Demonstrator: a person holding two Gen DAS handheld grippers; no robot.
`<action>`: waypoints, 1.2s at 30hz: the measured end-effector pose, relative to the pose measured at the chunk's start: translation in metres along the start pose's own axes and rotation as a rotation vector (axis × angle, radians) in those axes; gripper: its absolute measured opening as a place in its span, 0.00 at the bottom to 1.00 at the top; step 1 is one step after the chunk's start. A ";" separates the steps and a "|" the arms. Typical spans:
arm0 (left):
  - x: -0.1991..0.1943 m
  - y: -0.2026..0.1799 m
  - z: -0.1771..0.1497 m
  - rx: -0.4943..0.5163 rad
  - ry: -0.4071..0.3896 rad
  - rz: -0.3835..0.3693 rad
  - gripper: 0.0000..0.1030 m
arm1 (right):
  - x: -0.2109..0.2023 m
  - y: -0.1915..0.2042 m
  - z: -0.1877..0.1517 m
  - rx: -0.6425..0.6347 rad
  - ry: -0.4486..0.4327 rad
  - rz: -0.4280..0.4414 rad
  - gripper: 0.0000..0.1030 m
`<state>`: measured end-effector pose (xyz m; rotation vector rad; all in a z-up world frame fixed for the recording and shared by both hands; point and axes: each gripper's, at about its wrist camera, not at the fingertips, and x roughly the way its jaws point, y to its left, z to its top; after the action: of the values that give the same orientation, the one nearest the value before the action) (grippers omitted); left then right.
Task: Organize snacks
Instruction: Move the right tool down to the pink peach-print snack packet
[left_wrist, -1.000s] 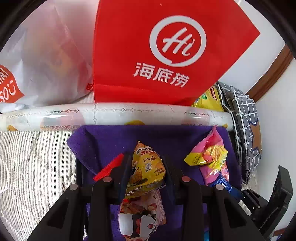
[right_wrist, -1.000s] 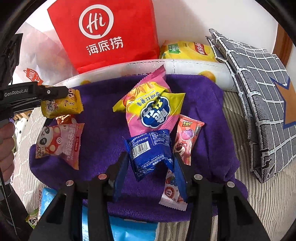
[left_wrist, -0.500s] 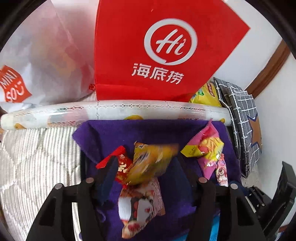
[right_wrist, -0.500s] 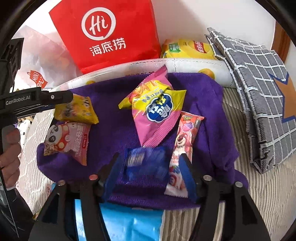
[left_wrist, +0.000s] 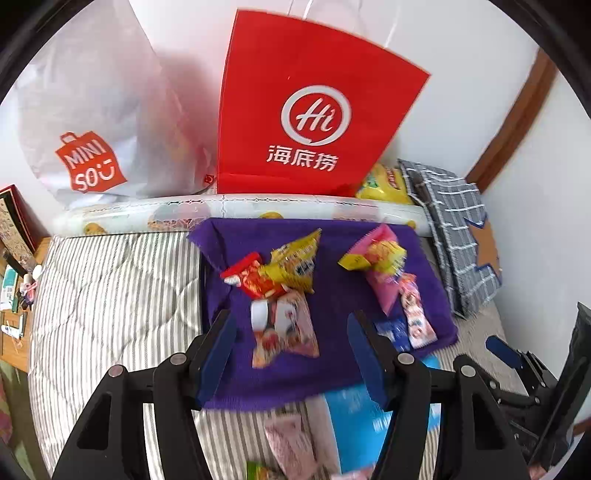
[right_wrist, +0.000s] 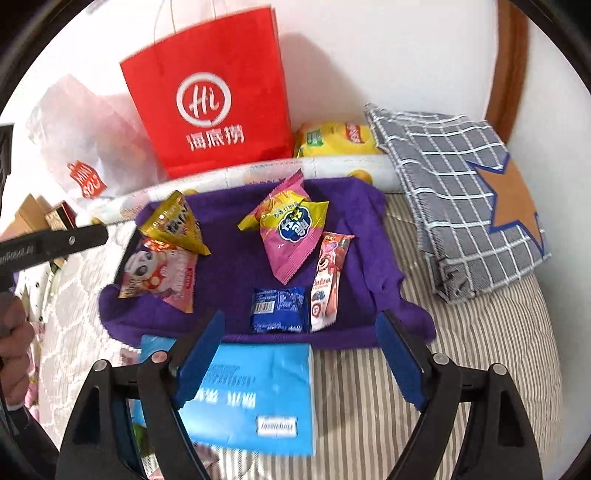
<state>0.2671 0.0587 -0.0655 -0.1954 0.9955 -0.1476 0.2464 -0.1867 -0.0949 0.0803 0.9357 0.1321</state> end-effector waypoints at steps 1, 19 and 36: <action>-0.007 0.000 -0.004 0.001 -0.002 0.000 0.59 | -0.007 -0.001 -0.004 0.002 -0.012 -0.008 0.81; -0.089 -0.006 -0.075 0.011 -0.067 -0.026 0.60 | -0.098 0.004 -0.066 0.007 -0.108 -0.011 0.81; -0.111 0.015 -0.110 -0.015 -0.065 -0.018 0.60 | -0.089 0.042 -0.118 -0.042 -0.029 0.054 0.75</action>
<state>0.1158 0.0864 -0.0365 -0.2222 0.9305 -0.1497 0.0952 -0.1566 -0.0883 0.0684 0.9020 0.2002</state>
